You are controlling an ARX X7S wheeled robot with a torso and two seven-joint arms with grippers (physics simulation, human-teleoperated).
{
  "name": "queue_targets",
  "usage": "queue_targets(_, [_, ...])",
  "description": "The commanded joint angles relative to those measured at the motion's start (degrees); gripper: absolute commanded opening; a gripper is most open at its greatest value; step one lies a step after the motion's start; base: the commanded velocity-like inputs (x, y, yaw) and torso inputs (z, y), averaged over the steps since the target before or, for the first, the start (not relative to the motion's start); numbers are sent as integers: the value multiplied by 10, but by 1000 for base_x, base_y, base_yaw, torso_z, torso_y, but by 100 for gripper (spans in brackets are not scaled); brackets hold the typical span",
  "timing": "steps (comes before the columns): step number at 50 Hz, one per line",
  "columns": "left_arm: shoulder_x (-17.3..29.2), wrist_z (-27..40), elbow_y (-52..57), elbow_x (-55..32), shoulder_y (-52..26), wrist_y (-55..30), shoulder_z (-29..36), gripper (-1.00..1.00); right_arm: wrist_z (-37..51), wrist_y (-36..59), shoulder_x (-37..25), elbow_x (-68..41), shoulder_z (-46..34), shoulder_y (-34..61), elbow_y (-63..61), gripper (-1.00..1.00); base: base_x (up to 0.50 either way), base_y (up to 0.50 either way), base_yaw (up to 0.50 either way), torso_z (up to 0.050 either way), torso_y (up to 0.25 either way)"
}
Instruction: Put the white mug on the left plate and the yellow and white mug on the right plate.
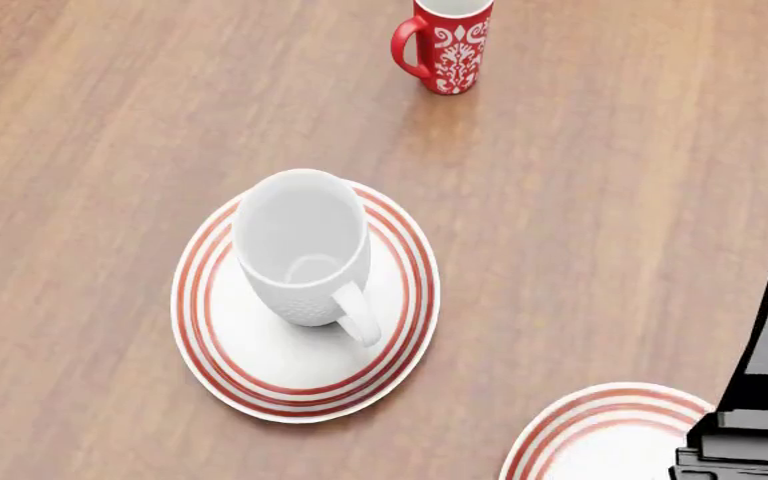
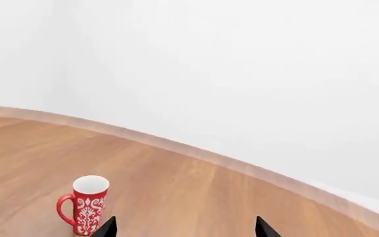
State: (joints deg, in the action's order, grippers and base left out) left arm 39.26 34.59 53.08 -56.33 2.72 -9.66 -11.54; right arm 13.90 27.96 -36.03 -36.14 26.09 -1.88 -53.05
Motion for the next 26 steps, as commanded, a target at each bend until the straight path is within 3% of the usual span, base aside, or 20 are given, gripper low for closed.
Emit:
queue_targets(1, [56,55,14,-70,-63,-9,-35,100,155,-1,-158,-134,-5,28,-69,100,0,0,0,0,0])
queue_targets(5, [62,62,12,-77,-86,-10,-32,100,226,-60,-237,-164,-25,9,-69,100,0,0,0,0,0])
queue_targets(15, [67,66,19,-82,-96,-6,-33,100,325,-189,-363,-172,-29,-72,-69,100,0,0,0,0,0])
queue_targets(21, [78,72,29,-96,-93,-1,-48,100,394,-268,-457,-173,20,-168,-69,100,0,0,0,0,0])
queue_targets(26, [83,77,33,-102,-94,0,-51,100,419,-293,-498,-179,96,-248,-69,100,0,0,0,0,0])
